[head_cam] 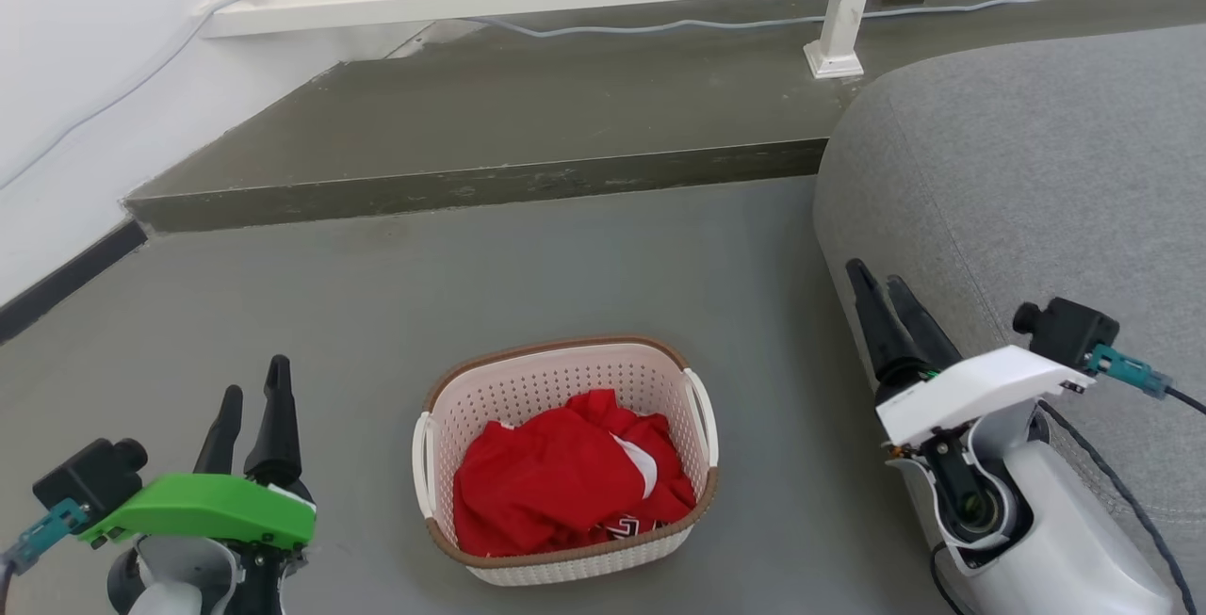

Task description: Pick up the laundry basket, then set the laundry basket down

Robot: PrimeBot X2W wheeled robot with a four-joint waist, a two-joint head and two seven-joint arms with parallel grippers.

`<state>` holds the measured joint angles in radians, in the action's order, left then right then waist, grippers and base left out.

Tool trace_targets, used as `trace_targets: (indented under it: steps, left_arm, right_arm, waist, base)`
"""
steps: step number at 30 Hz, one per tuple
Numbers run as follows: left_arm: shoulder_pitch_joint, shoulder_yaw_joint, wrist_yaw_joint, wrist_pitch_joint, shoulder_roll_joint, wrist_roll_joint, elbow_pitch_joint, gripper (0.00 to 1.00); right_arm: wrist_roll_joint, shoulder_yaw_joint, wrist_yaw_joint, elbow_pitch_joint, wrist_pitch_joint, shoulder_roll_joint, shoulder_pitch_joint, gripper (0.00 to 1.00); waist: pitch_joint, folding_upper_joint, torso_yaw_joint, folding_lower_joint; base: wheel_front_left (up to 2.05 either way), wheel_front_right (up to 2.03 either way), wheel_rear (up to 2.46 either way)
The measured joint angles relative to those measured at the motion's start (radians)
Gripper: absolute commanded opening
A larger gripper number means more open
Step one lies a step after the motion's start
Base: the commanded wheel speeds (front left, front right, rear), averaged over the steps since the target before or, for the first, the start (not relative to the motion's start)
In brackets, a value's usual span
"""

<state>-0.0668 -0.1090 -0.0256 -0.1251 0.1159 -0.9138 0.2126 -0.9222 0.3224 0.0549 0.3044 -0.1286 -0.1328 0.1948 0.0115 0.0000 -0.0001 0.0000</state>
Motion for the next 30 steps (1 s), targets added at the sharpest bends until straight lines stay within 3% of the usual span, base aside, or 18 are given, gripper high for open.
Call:
trace_targets:
  steps: [7, 30]
  left_arm:
    - [-0.001, -0.028, 0.027, -0.026, 0.007, 0.109, -0.005, 1.0]
    - [-0.018, -0.072, 0.063, -0.106, 0.005, 0.389, -0.021, 1.0]
  right_arm:
    - [0.099, 0.035, -0.031, 0.001, -0.022, -0.004, 0.021, 1.0]
    - [0.394, 0.148, -0.07, 0.014, -0.101, -0.01, 0.067, 1.0]
  waist:
    - [0.004, 0.0, 0.001, 0.0]
    - [0.01, 0.0, 0.001, 0.0]
  base:
    - [0.0, 0.0, 0.0]
    - [0.0, 0.0, 0.0]
